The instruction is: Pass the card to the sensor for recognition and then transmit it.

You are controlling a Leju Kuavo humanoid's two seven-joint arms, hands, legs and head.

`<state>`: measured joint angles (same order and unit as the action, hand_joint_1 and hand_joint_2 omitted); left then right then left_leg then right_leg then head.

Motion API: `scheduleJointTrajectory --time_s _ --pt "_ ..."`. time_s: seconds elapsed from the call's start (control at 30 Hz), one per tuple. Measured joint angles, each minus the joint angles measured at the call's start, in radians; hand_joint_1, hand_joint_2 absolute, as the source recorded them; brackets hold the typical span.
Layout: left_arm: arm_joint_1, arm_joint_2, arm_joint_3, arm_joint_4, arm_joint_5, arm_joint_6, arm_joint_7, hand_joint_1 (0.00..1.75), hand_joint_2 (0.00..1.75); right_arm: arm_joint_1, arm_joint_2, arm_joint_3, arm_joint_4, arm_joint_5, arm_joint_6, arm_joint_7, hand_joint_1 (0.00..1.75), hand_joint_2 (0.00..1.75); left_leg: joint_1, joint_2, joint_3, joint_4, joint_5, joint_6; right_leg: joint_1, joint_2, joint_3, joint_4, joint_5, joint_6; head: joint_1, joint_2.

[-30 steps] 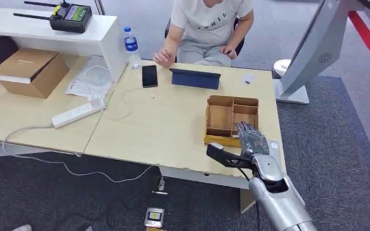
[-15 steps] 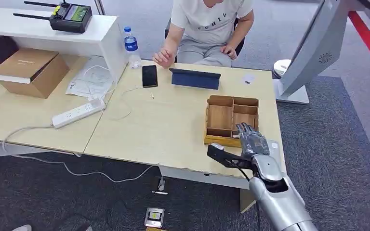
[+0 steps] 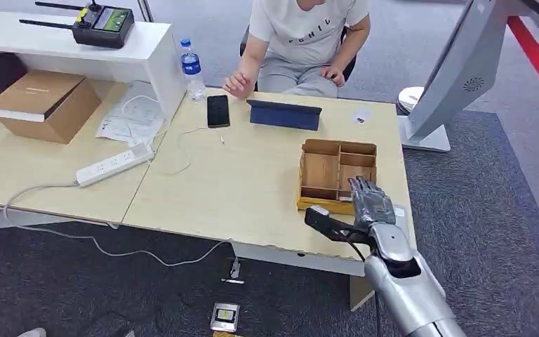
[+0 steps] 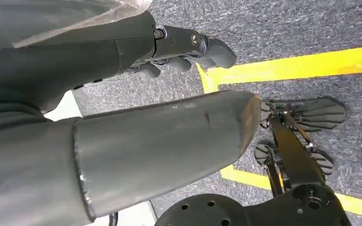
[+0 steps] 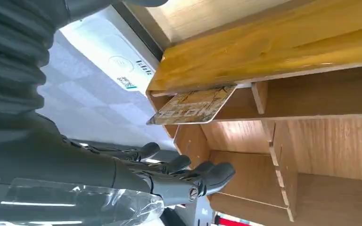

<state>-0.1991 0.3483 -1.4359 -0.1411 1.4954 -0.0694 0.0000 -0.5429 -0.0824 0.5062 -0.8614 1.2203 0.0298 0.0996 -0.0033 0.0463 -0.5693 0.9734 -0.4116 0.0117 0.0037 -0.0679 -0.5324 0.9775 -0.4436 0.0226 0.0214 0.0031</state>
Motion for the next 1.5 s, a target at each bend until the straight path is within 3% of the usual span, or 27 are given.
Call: scheduleJointTrajectory --time_s 0.37,0.4,0.47,0.5,0.63,0.67,1.5 --pt "0.0 0.0 0.0 0.0 0.0 -0.002 0.0 0.0 0.0 -0.001 0.001 -0.005 0.013 0.005 0.002 0.0 0.0 1.75 0.0 0.0 0.0 0.0 0.0 0.0 0.0 0.0 0.0 0.0 0.0 0.0 0.0 0.0" --pt "0.0 0.001 0.0 0.0 0.001 -0.002 0.001 0.0 0.0 0.0 0.001 -0.005 0.014 0.005 0.002 0.0 0.0 0.0 0.0 0.0 0.0 0.0 0.0 0.0 0.0 0.0 0.0 0.0 0.0 0.0 0.0 0.0" --pt "0.0 0.001 0.0 0.0 0.002 -0.002 0.002 0.0 0.0 0.0 0.001 -0.005 0.014 0.005 0.002 0.0 0.0 0.0 0.0 0.0 0.0 0.0 0.0 0.0 0.0 0.0 0.0 0.0 0.0 0.0 0.0 0.0" --pt "0.0 0.001 0.0 0.0 0.002 -0.002 0.002 0.0 0.0 0.0 0.001 -0.006 0.014 0.006 0.002 0.0 0.0 1.75 0.0 0.0 0.0 0.0 0.0 0.0 0.0 0.0 0.0 0.0 0.0 0.0 0.0 0.0" --pt "0.0 0.001 0.0 0.0 0.002 -0.001 0.003 0.0 0.0 -0.001 0.002 -0.006 0.014 0.006 0.002 0.0 0.02 1.75 0.0 0.0 0.0 0.0 0.0 0.0 0.0 0.0 0.0 0.0 0.0 0.0 0.0 0.0" --pt "0.0 0.001 0.0 0.0 0.003 0.0 0.004 0.0 0.0 -0.002 0.002 -0.006 0.014 0.006 0.002 0.0 1.75 1.75 0.0 0.0 0.0 0.0 0.0 0.0 0.0 0.0 0.0 0.0 0.0 0.0 0.0 0.0" --pt "0.0 0.001 0.0 0.0 0.003 -0.002 0.009 0.0 0.0 0.009 0.009 -0.006 -0.012 0.016 0.043 0.006 1.75 1.75 0.0 0.0 0.0 0.0 0.0 0.0 0.0 0.0 0.0 0.0 0.0 0.0 0.0 0.0"
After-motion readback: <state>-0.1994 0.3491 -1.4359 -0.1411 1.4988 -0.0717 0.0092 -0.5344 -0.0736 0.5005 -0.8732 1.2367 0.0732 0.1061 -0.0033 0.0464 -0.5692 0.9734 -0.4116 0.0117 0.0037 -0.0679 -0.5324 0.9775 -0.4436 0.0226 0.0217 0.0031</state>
